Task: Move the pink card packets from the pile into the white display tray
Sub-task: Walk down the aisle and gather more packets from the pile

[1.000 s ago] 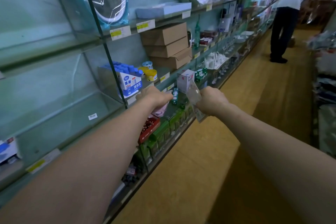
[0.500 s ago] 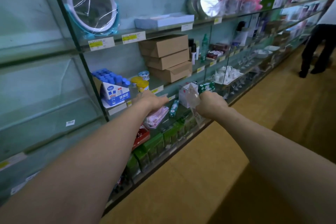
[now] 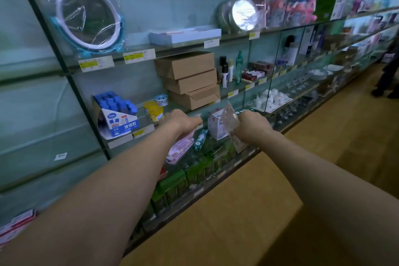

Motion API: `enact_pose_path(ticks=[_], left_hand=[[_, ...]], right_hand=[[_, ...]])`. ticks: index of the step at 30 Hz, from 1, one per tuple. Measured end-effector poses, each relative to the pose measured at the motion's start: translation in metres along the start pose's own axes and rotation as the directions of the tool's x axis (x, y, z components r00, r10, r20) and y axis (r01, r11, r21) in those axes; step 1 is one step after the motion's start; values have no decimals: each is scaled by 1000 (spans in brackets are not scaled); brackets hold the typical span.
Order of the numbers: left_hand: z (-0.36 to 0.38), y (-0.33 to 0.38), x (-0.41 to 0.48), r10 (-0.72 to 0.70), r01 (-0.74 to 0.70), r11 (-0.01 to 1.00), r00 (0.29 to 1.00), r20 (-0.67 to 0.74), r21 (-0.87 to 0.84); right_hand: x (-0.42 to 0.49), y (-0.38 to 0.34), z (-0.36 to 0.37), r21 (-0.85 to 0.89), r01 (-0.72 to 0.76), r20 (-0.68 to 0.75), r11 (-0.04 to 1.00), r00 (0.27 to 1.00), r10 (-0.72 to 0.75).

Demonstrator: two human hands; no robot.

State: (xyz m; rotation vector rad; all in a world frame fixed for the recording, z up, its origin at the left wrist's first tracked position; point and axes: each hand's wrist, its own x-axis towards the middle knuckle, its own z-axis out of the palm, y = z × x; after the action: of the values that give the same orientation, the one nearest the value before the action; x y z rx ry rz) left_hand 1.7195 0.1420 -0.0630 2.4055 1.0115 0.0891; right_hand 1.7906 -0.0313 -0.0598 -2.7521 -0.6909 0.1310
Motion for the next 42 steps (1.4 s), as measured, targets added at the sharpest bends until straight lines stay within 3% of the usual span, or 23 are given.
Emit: enact_pose_path(ticks=[29, 38, 42], left_hand=[[2, 91, 239, -124, 117, 989, 989, -76, -88], [-4, 124, 254, -247, 214, 945, 963, -110, -248], [-10, 152, 243, -293, 228, 928, 935, -200, -295]], right_hand=[[294, -2, -14, -17, 226, 66, 974, 972, -224], [351, 8, -36, 10, 434, 49, 901, 899, -434], [372, 20, -58, -16, 531, 26, 847, 847, -531]])
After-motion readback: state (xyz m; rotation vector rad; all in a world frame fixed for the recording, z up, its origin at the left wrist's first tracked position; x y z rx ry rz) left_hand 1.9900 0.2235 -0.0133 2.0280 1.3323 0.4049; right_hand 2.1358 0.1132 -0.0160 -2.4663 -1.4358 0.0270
